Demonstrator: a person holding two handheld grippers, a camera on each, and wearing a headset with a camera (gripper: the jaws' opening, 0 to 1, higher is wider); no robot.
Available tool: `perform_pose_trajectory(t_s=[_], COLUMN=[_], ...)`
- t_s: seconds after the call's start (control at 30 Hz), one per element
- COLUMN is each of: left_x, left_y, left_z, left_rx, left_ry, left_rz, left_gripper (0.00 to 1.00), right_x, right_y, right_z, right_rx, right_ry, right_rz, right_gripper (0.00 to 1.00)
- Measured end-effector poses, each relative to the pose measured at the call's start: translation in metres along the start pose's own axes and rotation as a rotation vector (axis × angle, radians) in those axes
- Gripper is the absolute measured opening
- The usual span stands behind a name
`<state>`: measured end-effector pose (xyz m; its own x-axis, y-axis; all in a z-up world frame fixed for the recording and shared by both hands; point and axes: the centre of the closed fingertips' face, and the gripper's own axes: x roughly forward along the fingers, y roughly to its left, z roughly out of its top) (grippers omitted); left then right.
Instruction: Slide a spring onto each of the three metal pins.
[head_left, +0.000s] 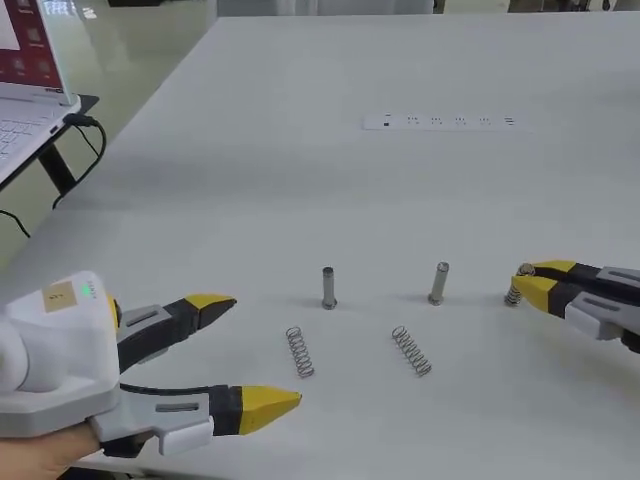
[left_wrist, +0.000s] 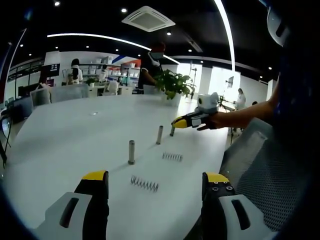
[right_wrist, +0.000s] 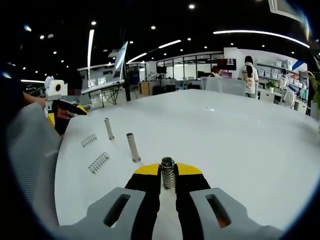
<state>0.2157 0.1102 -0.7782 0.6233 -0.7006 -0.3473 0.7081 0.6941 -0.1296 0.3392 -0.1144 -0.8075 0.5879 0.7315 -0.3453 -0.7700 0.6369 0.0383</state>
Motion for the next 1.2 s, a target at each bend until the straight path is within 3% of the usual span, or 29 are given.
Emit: perform_pose_trajectory(t_s=[0.43, 0.67, 0.83, 1.2], left_x=[0.0, 0.0, 0.001, 0.002], left_y=[0.0, -0.001, -0.002, -0.004], left_z=[0.001, 0.001, 0.001, 0.003], left_rx=[0.001, 0.004, 0.006, 0.007], left_ry=[-0.005, -0.006, -0.008, -0.02], left_rz=[-0.002, -0.004, -0.007, -0.013], left_gripper=[0.72, 0.72, 0.72, 0.72], right_x=[-0.001, -0.01, -0.018, -0.032], right_y=[-0.003, -0.005, 0.002, 0.021], right_z=[-0.011, -0.026, -0.034, -0.029], right_rx=[-0.064, -0.134, -0.213, -0.221], right_ry=[0.078, 0.168, 0.245, 0.309], right_rz=[-0.02, -0.041, -0.034, -0.022], right_gripper=[0.12, 0.14, 0.15, 0.15])
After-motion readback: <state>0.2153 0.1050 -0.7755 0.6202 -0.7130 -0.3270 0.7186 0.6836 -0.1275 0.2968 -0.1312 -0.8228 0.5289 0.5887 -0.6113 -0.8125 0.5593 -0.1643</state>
